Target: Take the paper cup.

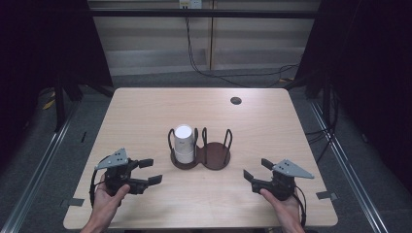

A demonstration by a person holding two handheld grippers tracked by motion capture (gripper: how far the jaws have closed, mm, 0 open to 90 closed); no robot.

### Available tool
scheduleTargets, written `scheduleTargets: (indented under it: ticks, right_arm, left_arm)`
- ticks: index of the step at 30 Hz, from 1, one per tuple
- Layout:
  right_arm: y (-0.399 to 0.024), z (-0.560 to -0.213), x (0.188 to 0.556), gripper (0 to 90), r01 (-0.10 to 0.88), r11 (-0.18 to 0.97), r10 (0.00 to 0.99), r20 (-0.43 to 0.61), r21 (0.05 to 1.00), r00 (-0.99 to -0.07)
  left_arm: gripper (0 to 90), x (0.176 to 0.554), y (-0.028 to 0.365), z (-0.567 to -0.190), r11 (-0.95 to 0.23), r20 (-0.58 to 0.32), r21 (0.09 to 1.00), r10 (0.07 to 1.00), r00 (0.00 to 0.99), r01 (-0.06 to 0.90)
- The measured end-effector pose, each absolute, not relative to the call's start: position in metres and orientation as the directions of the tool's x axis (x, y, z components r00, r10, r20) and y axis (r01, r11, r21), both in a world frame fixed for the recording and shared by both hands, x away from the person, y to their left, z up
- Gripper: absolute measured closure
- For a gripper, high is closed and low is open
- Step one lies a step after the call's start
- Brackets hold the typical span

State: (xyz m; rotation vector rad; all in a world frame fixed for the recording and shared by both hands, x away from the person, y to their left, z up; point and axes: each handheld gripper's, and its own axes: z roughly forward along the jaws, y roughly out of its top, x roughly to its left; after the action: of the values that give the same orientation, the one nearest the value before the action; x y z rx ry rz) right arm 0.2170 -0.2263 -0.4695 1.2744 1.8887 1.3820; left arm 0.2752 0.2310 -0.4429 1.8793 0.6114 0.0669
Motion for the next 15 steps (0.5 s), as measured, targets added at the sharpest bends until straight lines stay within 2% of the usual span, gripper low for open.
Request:
scheduleTargets:
  ticks: [3, 7, 13, 15]
  right_arm:
    - [-0.23, -0.4695, 0.2176, 17.0, 0.409, 0.053, 0.875, 0.155, 0.911, -0.459]
    - [-0.2313, -0.4693, 0.2168, 16.1, 0.425, 0.042, 0.866, 0.179, 0.904, -0.466]
    - [-0.2301, -0.4689, 0.2144, 16.2, 0.42, 0.06, 0.865, 0.163, 0.905, -0.475]
    - [-0.2291, -0.4689, 0.2139, 17.7, 0.42, 0.056, 0.861, 0.169, 0.906, -0.479]
  left_arm:
    - [21.9, 0.2744, 0.2302, -0.4427, -0.278, -0.221, 0.887, 0.445, 0.868, 0.368]
    - [16.0, 0.2759, 0.2288, -0.444, -0.271, -0.259, 0.876, 0.431, 0.864, 0.398]
    - [16.1, 0.2771, 0.2269, -0.4438, -0.288, -0.266, 0.866, 0.428, 0.864, 0.409]
    - [19.5, 0.2755, 0.2269, -0.4414, -0.291, -0.256, 0.867, 0.437, 0.862, 0.405]
